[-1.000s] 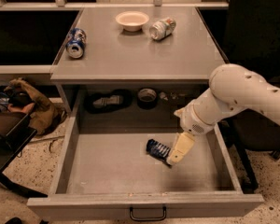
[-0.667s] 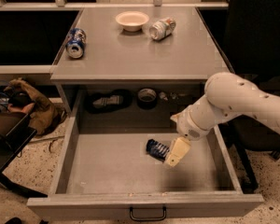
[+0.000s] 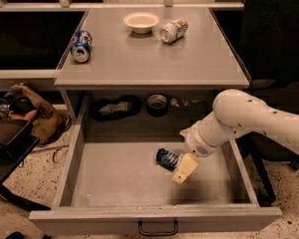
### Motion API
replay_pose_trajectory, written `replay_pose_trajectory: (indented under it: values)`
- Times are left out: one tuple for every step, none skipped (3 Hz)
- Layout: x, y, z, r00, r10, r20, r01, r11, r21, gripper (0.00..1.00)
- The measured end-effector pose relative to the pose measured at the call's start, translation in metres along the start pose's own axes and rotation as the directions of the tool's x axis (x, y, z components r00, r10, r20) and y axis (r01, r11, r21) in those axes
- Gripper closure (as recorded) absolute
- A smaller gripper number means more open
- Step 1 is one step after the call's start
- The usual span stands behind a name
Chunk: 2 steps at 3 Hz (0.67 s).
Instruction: Pick rxbar blueberry from top drawer and place on counter
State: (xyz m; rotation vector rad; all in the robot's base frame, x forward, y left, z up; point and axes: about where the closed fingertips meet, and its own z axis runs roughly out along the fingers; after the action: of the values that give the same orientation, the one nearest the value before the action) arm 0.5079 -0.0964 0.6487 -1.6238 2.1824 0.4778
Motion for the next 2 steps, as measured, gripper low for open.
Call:
replay_pose_trajectory:
  values:
    - [0.003, -0.002, 0.007, 1.0, 0.024, 0.009, -0.024, 0.9997, 0.004, 0.0]
    - [0.007, -0.006, 0.018, 0.999, 0.045, 0.006, -0.045, 0.9988, 0.018, 0.0]
